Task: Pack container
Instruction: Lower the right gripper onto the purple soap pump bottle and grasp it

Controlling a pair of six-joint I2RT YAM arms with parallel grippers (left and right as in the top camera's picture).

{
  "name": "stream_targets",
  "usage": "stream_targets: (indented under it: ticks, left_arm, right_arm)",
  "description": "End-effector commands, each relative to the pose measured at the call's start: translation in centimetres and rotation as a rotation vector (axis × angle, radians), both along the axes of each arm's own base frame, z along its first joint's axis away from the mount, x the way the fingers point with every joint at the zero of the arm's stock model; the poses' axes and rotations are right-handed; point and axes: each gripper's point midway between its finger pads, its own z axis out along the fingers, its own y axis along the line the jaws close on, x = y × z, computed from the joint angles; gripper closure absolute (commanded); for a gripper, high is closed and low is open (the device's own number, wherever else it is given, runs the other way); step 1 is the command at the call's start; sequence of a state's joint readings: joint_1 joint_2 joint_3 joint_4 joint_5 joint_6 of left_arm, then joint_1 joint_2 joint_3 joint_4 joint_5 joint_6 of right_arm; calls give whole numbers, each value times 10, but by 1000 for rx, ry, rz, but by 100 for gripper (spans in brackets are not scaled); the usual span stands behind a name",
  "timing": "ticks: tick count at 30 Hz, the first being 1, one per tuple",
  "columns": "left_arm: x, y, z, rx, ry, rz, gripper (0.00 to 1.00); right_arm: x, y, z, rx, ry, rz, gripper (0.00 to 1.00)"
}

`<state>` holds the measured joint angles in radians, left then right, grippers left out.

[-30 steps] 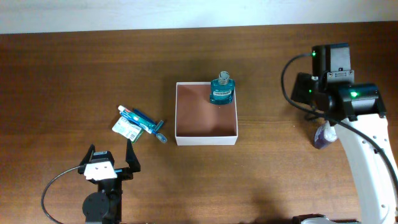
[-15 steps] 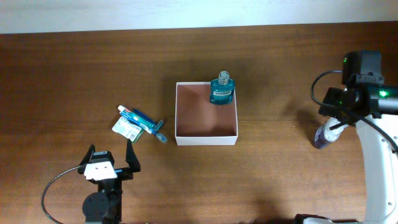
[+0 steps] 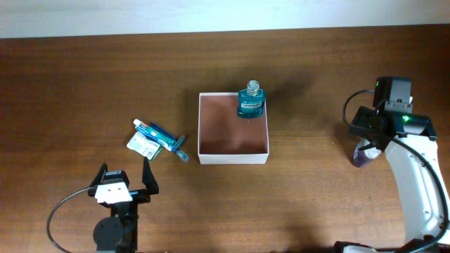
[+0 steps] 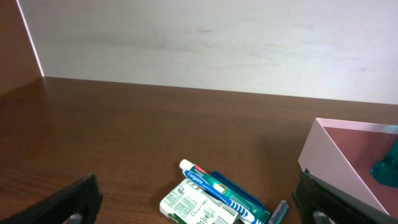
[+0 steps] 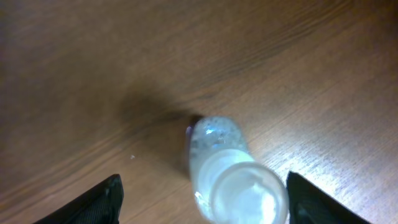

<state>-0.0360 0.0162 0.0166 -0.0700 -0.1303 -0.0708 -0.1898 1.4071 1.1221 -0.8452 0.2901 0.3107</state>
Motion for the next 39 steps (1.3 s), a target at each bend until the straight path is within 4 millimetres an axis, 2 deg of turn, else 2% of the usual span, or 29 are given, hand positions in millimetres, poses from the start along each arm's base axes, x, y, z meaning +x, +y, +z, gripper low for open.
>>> stream_targets:
  ticks: [1,6,13,18,24,29,33,35,39]
  left_arm:
    - [0,0,-1,12,-1,-5,1]
    - [0,0,-1,12,-1,-5,1]
    - [0,0,-1,12,-1,-5,1]
    - [0,0,-2,12,-1,-5,1]
    - [0,0,-1,12,-1,-5,1]
    - [0,0,-1,12,-1,-5,0]
    - [0,0,-1,12,-1,-5,1]
    - [0,0,-1,12,-1,-5,1]
    - [0,0,-1,12,-1,-5,1]
  right_arm:
    - [-4,-12,0,-35,-4,-39,22]
    - [-2,-13,0,-35,-14,-42,22]
    - [-4,-22,-7,-30,5,-69,41]
    - [-10,-34,-11,-17,15,-108,42]
    - [-7,-27,-15,78,-10,-88,53]
    - [-5,-21,-16,102,-7,-50,73]
    - [-4,-21,-16,99,-11,-49,75]
    - [-3,-21,-15,92,-10,-33,82]
    - [0,-22,-10,83,-21,-21,82]
